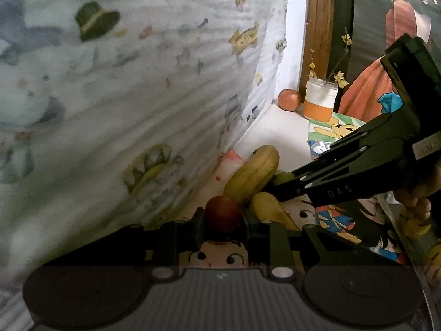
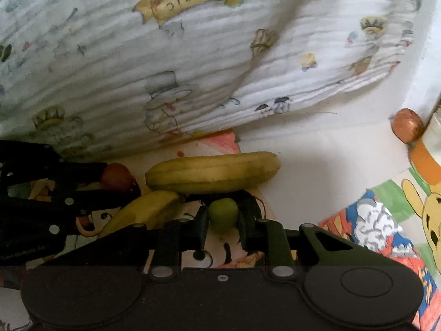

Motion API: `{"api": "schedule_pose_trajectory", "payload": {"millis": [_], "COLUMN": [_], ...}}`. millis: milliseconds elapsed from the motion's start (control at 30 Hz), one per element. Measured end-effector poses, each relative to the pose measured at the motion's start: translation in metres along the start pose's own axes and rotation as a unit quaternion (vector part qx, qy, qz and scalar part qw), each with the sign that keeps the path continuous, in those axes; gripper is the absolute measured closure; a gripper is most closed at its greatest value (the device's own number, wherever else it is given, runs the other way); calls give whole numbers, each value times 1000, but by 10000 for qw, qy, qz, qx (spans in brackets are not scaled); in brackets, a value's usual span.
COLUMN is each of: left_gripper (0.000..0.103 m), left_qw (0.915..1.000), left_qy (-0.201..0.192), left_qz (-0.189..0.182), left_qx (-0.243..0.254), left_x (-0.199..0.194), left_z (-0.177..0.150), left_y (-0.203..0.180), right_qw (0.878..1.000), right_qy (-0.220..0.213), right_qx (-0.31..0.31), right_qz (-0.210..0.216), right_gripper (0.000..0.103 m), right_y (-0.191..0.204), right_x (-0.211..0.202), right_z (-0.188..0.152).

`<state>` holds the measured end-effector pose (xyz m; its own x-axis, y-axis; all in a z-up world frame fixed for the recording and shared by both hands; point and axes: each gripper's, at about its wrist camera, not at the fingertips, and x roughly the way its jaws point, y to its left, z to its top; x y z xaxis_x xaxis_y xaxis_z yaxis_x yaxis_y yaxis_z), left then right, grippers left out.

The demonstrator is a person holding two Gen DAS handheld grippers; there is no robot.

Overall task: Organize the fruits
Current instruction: 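Carry the red tomato and green grape over the metal tray with both tools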

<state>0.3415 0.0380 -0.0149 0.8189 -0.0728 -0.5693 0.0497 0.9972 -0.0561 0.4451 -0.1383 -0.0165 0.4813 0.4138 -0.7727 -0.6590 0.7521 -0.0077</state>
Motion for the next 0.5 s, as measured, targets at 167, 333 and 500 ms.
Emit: {"api": "schedule_pose_trajectory", "payload": {"millis": [167,333,500], "left_gripper": [73,73,73], "left_qw": [9999,9998,9995], "left_qy": [-73,-198,-304], "left_qz": [6,-36,-97], "left_qx": [-75,-60,-58], "left_x": [-11,-28,-44], "left_z": [1,1,2], "left_y": [-2,-9,-18], "right_qw": [10000,9996,9984], "right_qy": [-80,-270,-548], "right_qx": [16,78,29], "right_qz": [37,89,116], "right_gripper": [79,79,79], "right_y": [4,12,21], "right_x": [-25,-51,-85], "right_z": [-9,-15,-27]}}
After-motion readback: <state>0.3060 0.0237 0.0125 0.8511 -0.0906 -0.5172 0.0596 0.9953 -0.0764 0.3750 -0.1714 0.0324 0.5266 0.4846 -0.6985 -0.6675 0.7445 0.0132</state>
